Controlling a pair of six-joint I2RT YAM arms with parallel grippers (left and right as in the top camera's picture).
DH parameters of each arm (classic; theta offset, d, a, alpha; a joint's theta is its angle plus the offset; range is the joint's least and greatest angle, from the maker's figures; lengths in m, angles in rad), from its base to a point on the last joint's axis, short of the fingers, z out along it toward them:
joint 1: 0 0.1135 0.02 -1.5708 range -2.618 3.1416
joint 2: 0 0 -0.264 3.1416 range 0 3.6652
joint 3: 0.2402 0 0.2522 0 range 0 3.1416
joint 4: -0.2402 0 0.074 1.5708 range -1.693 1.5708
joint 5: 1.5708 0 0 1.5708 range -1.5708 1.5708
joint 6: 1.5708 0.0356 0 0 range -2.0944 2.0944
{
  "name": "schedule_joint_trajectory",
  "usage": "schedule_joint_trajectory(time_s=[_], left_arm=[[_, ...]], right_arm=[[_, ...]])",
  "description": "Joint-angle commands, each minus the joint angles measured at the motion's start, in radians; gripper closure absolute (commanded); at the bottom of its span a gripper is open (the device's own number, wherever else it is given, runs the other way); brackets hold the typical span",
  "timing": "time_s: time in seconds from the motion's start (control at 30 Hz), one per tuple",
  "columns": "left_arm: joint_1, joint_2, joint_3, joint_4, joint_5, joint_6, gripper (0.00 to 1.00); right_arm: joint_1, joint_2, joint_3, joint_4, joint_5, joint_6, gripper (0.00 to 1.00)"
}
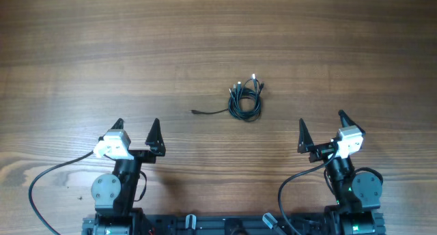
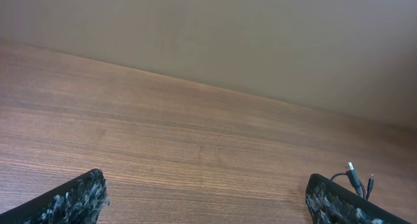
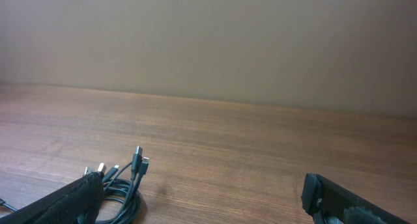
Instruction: Untangle cables
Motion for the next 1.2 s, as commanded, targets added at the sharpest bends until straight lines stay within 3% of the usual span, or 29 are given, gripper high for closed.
schedule_joint_trajectory(time_s=[0.0,0.17,0.27,0.47,0.63,0.8,1.0,1.17], left_arm=[[0.005,-0.010,-0.003,-0.007,0.019,0.005,0.00],[0.005,-0.007,-0.003,-0.007,0.013,-0.004,0.00],[0.005,-0.007,-0.003,-0.006,0.012,-0.087,0.00],[0.005,-0.007,0.010,-0.025,0.012,-0.158,0.00],[0.005,0.035,0.085,-0.115,-0.016,-0.156,0.00],[0.005,0.185,0.175,-0.118,-0.010,-0.153,0.00],[0.005,0.496,0.369,-0.156,0.010,-0.149,0.00],[0.004,0.781,0.598,-0.330,0.037,-0.144,0.00]], right_arm=[[0.000,-0.011,-0.001,0.003,0.014,-0.014,0.00],[0.000,-0.011,-0.001,0.003,0.014,-0.013,0.00],[0.000,-0.011,-0.001,0.004,0.006,-0.001,0.00],[-0.001,-0.005,0.012,-0.013,0.121,0.208,0.00],[-0.001,0.047,0.071,-0.066,0.135,0.222,0.00],[-0.001,0.170,0.172,-0.140,0.136,0.224,0.00],[-0.001,0.390,0.344,-0.259,0.130,0.223,0.00],[-0.001,0.605,0.522,-0.409,0.129,0.220,0.00]])
